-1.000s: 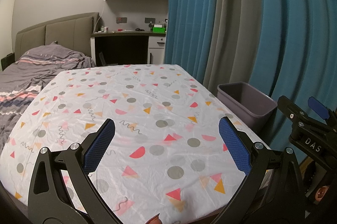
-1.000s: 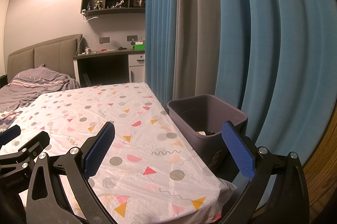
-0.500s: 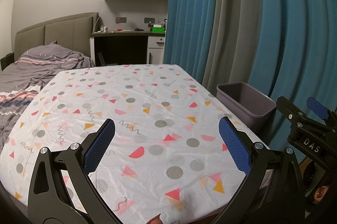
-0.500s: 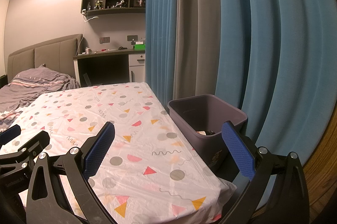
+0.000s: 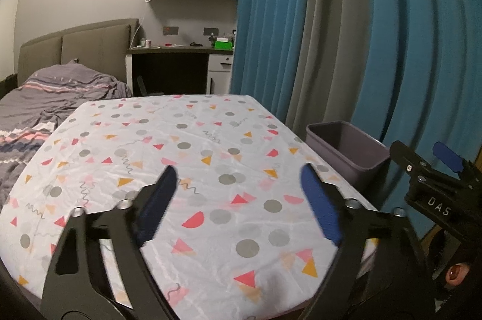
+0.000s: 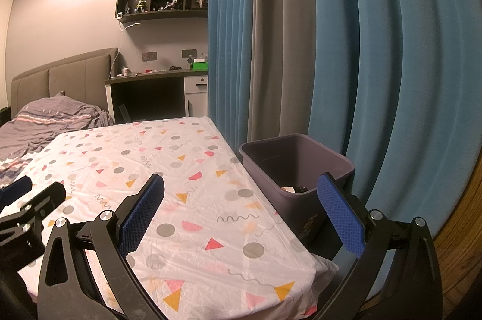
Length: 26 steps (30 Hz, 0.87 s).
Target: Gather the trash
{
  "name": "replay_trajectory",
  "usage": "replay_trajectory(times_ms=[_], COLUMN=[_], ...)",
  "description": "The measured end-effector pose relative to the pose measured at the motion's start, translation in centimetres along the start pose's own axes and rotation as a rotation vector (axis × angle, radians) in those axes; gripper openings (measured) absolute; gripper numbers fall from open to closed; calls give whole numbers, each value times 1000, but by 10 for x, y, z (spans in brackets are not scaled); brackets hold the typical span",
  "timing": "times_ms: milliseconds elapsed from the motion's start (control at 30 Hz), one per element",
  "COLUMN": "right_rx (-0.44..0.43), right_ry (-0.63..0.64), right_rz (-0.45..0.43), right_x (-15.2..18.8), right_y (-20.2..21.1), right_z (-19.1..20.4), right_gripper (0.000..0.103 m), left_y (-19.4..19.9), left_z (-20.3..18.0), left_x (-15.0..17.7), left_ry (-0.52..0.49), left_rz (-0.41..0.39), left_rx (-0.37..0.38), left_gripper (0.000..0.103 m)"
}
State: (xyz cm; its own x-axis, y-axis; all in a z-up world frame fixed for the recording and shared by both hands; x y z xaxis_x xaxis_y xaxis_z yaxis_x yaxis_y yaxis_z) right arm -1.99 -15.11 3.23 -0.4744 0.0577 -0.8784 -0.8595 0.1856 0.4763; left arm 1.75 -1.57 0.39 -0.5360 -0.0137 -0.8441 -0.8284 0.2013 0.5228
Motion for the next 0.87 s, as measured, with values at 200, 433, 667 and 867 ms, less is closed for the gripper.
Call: replay_trajectory(times_ms=[200,433,667,867], right_rx=[1,-1,0,3], right_ry=[-1,-1,-1,-7], right_rz=[-2,-1,-2,-4], right_x=[0,0,0,-2], right_y=[0,0,0,-1], right_z=[0,0,0,-2], right_gripper=[97,97,97,97], left_y=[0,1,3,3], left_z=[-3,-2,-2,-3], left_x=[-1,-2,-5,-7], left_ry=[-10,-1,-5,-8], left_rz=[-3,-4,-19,-13], left_rx=[5,-8,-45,-78], left_gripper=[75,75,92,97])
Point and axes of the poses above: each gripper's, at about its wrist camera, not at the fingertips, and y roughly against the way its jaws point, z to its left, x to its underside, the point moved 2 cm from there along -y, roughly the way its jaws point, and after that the axes turned 8 degrees about z, right-handed, at the moved point
